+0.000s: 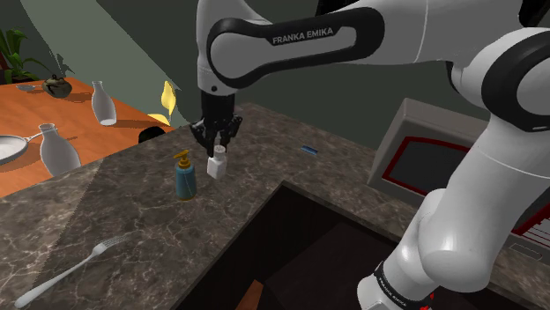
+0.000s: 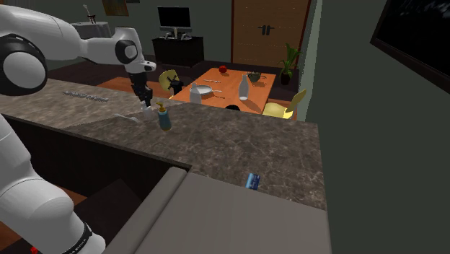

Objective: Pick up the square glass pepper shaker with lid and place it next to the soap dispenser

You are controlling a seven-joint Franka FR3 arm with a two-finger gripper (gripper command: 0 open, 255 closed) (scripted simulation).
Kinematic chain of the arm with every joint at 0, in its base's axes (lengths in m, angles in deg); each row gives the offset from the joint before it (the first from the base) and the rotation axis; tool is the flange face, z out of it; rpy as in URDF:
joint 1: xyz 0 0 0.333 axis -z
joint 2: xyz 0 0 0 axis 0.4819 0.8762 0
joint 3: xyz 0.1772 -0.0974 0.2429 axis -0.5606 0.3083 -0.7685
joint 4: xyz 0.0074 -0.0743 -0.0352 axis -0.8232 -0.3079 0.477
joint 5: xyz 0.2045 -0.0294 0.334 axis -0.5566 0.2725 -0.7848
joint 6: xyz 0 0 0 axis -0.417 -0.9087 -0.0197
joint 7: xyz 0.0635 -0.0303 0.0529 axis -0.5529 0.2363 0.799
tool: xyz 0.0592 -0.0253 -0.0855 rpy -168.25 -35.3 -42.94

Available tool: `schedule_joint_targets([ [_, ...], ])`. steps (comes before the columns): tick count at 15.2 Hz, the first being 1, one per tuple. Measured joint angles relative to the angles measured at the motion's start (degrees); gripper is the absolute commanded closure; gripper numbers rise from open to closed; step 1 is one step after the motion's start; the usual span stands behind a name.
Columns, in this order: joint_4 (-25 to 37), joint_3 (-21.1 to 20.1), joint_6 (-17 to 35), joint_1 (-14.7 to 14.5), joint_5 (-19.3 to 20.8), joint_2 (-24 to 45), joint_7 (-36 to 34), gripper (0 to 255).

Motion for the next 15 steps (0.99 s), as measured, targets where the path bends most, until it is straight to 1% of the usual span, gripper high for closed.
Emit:
schedule_joint_targets([
  [7, -4.3, 0.0, 5.4, 0.0, 0.3, 1.1, -0.3, 255],
  [15, -7.9, 0.1, 11.0, -0.1, 1.0, 3.2, -0.6, 255],
])
